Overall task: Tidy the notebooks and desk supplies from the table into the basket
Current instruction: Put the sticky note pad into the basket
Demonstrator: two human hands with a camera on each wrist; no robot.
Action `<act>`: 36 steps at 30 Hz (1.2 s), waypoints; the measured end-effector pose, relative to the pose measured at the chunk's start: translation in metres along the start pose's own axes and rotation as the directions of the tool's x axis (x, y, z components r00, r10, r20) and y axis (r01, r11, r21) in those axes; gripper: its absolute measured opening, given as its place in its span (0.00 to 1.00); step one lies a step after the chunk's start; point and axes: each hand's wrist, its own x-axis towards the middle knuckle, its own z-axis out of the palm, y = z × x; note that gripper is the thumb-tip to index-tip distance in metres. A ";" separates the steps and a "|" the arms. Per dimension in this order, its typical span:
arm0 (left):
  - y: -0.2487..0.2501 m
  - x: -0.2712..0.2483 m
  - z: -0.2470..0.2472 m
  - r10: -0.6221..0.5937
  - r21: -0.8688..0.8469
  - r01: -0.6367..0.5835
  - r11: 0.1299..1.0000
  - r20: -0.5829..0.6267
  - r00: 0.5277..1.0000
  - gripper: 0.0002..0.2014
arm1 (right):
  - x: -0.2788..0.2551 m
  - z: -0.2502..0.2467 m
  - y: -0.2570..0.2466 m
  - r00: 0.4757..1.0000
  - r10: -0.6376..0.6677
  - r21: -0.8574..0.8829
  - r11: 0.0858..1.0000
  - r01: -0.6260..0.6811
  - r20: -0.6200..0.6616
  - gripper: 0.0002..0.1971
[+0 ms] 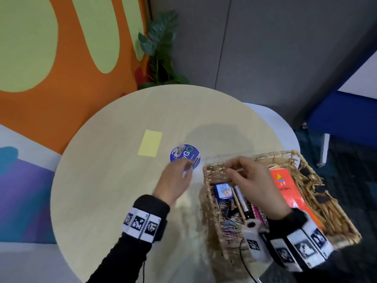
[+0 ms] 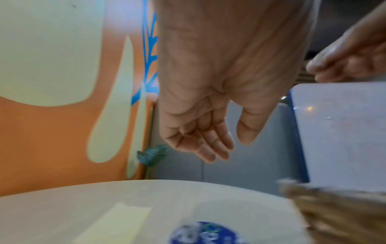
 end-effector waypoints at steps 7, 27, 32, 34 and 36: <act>-0.117 0.051 -0.038 -0.295 0.122 0.307 0.944 -0.110 0.949 0.17 | 0.108 0.142 0.017 0.979 0.195 -0.313 0.935 -0.166 0.063 0.14; -0.170 0.159 -0.044 -0.643 0.141 0.639 0.756 -0.019 0.765 0.39 | 0.141 0.188 0.102 0.844 0.499 -0.650 0.579 -0.493 -0.196 0.19; -0.184 0.180 -0.039 -0.648 0.220 0.624 0.750 0.051 0.760 0.39 | 0.141 0.187 0.091 0.848 0.491 -0.669 0.564 -0.483 -0.198 0.18; -0.191 0.182 -0.034 -0.633 0.251 0.600 0.760 0.075 0.771 0.35 | 0.141 0.183 0.086 0.849 0.497 -0.682 0.561 -0.470 -0.176 0.17; -0.190 0.180 -0.026 -0.617 0.291 0.575 0.764 0.073 0.783 0.29 | 0.140 0.178 0.082 0.858 0.493 -0.704 0.557 -0.440 -0.146 0.17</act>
